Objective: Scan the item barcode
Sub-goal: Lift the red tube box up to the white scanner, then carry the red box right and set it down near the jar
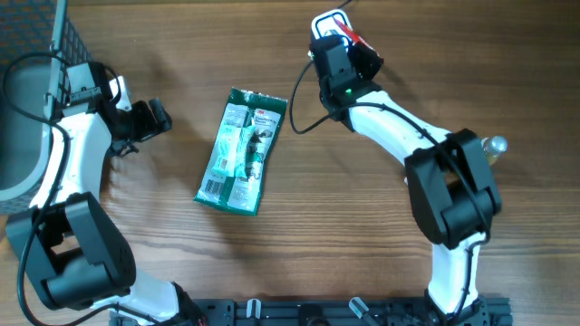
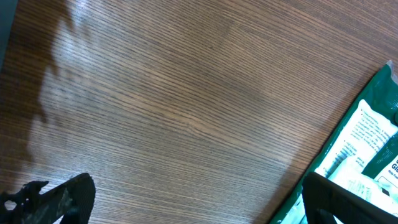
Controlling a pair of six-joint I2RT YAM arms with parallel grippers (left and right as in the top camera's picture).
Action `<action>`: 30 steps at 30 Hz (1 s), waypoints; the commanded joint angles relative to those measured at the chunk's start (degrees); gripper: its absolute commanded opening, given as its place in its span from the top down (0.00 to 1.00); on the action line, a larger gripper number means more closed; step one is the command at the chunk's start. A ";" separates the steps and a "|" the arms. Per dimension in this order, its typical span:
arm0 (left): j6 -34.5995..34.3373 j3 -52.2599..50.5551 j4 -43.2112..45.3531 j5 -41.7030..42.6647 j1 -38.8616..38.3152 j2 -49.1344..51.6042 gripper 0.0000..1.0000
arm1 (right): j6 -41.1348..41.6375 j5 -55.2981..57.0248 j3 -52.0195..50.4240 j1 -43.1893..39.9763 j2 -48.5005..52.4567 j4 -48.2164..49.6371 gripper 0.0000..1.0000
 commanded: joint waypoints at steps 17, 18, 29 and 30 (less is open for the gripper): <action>0.48 -0.39 0.00 0.46 0.55 0.44 0.00 | 15.32 -3.28 0.68 0.09 -5.14 -15.89 0.96; 0.48 -0.39 0.00 0.46 0.55 0.44 0.00 | 20.31 -6.05 0.68 0.07 -8.59 -20.41 0.96; 0.48 -0.39 0.00 0.46 0.55 0.44 0.00 | 64.72 -34.58 -0.24 -3.65 -29.51 -67.67 0.96; 0.48 -0.39 0.00 0.46 0.55 0.44 0.00 | 65.61 -34.45 -1.25 -3.96 -29.51 -68.78 0.96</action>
